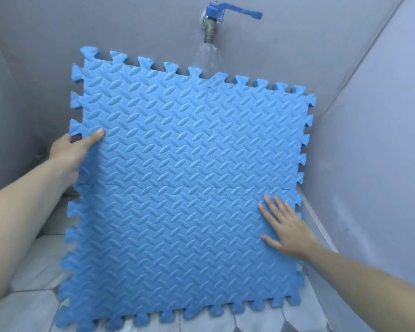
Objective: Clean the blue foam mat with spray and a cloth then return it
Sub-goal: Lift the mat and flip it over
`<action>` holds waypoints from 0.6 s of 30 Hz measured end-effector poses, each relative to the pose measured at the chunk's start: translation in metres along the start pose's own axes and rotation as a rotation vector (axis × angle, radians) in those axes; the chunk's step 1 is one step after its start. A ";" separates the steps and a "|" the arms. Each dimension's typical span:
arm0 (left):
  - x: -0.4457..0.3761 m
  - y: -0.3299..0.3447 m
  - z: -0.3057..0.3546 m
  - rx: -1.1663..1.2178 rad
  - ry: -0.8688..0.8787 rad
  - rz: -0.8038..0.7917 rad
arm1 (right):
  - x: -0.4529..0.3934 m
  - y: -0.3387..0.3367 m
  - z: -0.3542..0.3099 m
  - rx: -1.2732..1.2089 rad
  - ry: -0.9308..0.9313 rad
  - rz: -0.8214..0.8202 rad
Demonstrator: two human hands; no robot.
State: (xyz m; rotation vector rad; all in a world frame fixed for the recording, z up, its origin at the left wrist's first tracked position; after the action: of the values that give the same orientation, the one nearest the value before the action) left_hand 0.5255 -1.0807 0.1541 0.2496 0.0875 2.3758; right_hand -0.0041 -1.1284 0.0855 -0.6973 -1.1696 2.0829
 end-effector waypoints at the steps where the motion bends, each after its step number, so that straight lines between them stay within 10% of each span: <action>1: 0.000 -0.010 -0.003 -0.027 -0.008 0.035 | 0.018 0.008 -0.033 0.025 -0.133 -0.011; 8: -0.008 -0.054 -0.001 -0.089 0.011 0.148 | 0.001 -0.013 -0.151 0.126 -0.802 0.088; 15: 0.022 -0.046 0.018 -0.242 0.112 0.103 | -0.163 -0.094 -0.027 -0.401 0.419 0.076; 18: 0.035 -0.040 0.027 -0.370 0.169 0.023 | -0.180 -0.110 -0.073 -0.449 0.309 0.086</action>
State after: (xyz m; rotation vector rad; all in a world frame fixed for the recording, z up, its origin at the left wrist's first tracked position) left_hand 0.5332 -1.0283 0.1804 -0.1266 -0.2750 2.3783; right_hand 0.1950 -1.1790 0.1724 -1.2475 -1.4556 1.7051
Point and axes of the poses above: each hand's wrist, its own x-axis away from the middle knuckle, its own y-axis out of the palm, z = x × y, the point moved 8 cm from there along -x, towards the middle knuckle, and after that the axes turned 11 degrees about x, right-handed, at the moved point
